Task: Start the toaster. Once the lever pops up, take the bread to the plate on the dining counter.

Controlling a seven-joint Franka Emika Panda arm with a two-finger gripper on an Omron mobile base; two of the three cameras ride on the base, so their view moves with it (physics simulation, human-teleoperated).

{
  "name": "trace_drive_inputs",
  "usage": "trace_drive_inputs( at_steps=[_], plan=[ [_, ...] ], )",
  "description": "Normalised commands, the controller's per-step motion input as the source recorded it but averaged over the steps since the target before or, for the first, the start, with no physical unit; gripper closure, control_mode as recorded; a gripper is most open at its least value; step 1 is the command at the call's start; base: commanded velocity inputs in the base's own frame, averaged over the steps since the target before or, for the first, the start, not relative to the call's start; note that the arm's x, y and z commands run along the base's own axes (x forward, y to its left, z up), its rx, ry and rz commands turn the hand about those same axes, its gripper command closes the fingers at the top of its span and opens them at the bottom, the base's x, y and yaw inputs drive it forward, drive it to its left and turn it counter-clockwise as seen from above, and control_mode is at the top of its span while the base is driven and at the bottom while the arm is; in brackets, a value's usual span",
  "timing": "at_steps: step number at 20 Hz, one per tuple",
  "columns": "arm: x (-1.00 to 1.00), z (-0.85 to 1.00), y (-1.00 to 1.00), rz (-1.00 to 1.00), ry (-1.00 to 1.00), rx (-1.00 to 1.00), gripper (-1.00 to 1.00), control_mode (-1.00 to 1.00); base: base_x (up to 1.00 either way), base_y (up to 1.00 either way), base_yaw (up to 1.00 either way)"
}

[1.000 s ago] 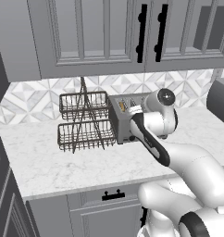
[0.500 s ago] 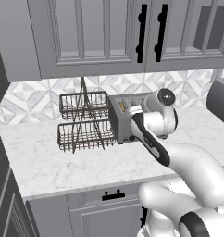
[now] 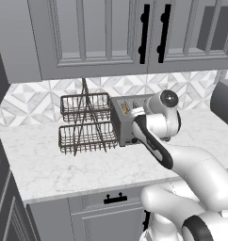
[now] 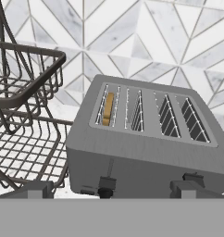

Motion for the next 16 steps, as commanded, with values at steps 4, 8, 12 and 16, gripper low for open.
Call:
trace_drive_inputs(
  at_steps=[4,8,12,16],
  plan=[
    [0.00,0.00,0.00,0.00,0.00,0.00,-1.00,-1.00,0.00,0.00,0.00],
    [0.00,0.00,0.00,0.00,0.00,0.00,-1.00,-1.00,0.00,0.00,0.00],
    [0.00,0.00,0.00,0.00,0.00,0.00,-1.00,-1.00,0.00,0.00,0.00],
    [0.00,0.00,0.00,0.00,0.00,0.00,-1.00,-1.00,0.00,0.00,0.00]
  ],
)
